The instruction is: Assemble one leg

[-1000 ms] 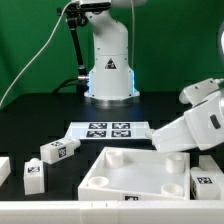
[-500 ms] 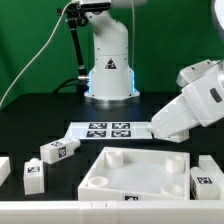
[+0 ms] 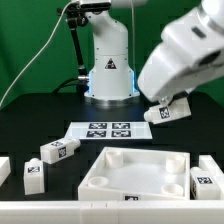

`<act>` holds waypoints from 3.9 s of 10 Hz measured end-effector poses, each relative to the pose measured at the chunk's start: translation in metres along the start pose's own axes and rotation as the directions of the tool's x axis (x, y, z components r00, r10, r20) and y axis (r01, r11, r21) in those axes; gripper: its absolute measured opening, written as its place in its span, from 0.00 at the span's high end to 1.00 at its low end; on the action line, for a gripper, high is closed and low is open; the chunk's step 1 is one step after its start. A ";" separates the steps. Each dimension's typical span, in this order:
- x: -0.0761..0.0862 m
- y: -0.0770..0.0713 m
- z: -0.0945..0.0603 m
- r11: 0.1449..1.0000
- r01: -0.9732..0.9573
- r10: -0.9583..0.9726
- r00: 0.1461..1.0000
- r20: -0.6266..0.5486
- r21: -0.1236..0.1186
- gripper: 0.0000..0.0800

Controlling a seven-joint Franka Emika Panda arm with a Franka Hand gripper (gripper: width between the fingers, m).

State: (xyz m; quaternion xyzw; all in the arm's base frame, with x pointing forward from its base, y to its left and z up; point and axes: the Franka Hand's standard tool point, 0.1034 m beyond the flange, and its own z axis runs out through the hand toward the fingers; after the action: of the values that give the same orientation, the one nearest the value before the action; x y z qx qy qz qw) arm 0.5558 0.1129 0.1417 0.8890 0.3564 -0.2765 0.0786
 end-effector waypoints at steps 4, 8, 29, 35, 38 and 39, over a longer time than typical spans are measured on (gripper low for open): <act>0.000 0.012 -0.010 0.998 -0.034 0.019 0.960 -0.280 -0.051 0.66; -0.001 0.032 -0.034 0.997 -0.081 0.080 0.875 -0.478 0.017 0.66; 0.052 0.084 -0.011 0.983 -0.181 0.083 0.581 -0.810 -0.029 0.66; 0.062 0.076 0.002 0.986 -0.165 0.082 0.593 -0.801 -0.021 0.66; 0.069 0.069 0.008 0.987 -0.157 0.079 0.594 -0.800 -0.019 0.66; 0.070 0.069 0.010 0.988 -0.155 0.079 0.595 -0.799 -0.018 0.66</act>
Offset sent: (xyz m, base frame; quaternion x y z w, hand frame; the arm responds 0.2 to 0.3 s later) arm 0.0000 0.0000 0.0000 0.0000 0.1938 0.0000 0.9810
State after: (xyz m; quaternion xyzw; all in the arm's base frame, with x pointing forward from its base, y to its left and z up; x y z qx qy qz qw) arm 0.6395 0.1006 0.0916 0.9362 0.3064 0.1693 -0.0321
